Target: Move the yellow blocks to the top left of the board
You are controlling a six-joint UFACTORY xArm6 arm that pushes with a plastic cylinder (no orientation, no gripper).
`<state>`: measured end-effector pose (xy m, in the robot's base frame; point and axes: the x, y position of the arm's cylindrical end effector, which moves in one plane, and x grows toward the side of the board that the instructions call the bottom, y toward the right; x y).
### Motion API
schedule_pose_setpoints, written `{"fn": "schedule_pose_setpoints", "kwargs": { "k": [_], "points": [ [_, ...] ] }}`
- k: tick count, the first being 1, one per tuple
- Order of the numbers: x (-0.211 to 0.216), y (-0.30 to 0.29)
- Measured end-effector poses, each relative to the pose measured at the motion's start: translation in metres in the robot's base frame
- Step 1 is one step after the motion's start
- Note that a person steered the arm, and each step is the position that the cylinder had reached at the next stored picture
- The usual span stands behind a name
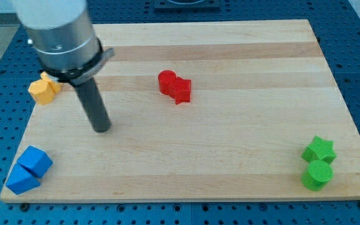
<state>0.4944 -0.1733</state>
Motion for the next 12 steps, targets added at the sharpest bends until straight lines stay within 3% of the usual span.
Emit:
{"fn": "schedule_pose_setpoints", "kwargs": {
  "k": [3, 4, 8, 12],
  "points": [
    [-0.015, -0.121],
    [-0.018, -0.132],
    [-0.037, -0.131],
    [-0.121, -0.109]
  ]
}}
